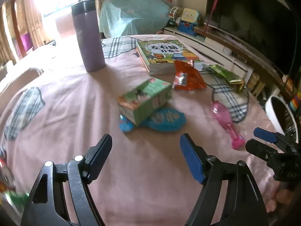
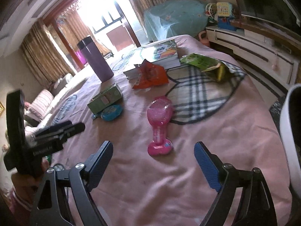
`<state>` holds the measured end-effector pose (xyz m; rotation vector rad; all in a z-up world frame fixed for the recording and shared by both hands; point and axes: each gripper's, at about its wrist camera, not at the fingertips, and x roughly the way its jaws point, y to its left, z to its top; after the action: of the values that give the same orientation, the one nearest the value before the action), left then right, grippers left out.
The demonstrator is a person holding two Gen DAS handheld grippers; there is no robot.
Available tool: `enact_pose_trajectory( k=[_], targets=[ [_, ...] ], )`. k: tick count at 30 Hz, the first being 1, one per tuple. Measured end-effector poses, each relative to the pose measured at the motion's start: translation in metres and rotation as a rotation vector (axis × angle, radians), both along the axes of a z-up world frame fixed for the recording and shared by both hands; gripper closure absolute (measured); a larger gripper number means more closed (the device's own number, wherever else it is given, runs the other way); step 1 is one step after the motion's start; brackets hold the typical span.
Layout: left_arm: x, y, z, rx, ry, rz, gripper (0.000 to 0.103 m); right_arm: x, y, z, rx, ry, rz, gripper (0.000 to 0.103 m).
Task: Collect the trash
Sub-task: 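Grasp the blue lollipop package with the left tool while the right tool grasps the pink hairbrush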
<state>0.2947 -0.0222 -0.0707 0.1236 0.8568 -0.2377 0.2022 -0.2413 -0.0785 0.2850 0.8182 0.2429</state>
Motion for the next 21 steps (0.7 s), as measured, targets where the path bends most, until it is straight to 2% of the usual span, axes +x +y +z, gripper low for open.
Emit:
enact_pose_trajectory(
  k=[3,9,11,13,14,15,16,18,20,21],
  targets=[
    [0.021,0.0,-0.003,0.036,-0.013,-0.003,0.022,0.013,0.009,-0.002,-0.022,0.01,-0.005,0.021],
    [0.066,-0.001,-0.022,0.066,0.039,-0.002,0.021,0.041,0.015,-0.012,-0.054,0.054,-0.022,0.026],
    [0.073,0.0,-0.028,0.055,0.068,-0.01,0.021,0.05,0.015,-0.017,-0.067,0.074,-0.025,0.029],
    [0.075,-0.001,-0.03,0.027,0.078,-0.017,0.022,0.055,0.016,-0.018,-0.084,0.074,-0.031,0.037],
    [0.074,-0.003,-0.03,0.021,0.077,-0.023,0.025,0.056,0.016,-0.017,-0.096,0.074,-0.033,0.042],
    [0.071,-0.005,-0.029,0.015,0.074,-0.031,0.037,0.057,0.017,-0.017,-0.108,0.075,-0.033,0.055],
    [0.068,-0.006,-0.029,-0.001,0.077,-0.042,0.044,0.056,0.016,-0.018,-0.121,0.077,-0.035,0.069],
    [0.061,-0.007,-0.029,-0.066,0.105,-0.061,0.075,0.054,0.015,-0.019,-0.126,0.076,-0.033,0.07],
    [0.052,-0.008,-0.029,-0.115,0.126,-0.069,0.087,0.05,0.014,-0.018,-0.127,0.069,-0.02,0.07],
    [0.045,-0.01,-0.028,-0.12,0.129,-0.068,0.088,0.046,0.014,-0.018,-0.124,0.068,-0.012,0.07]
  ],
)
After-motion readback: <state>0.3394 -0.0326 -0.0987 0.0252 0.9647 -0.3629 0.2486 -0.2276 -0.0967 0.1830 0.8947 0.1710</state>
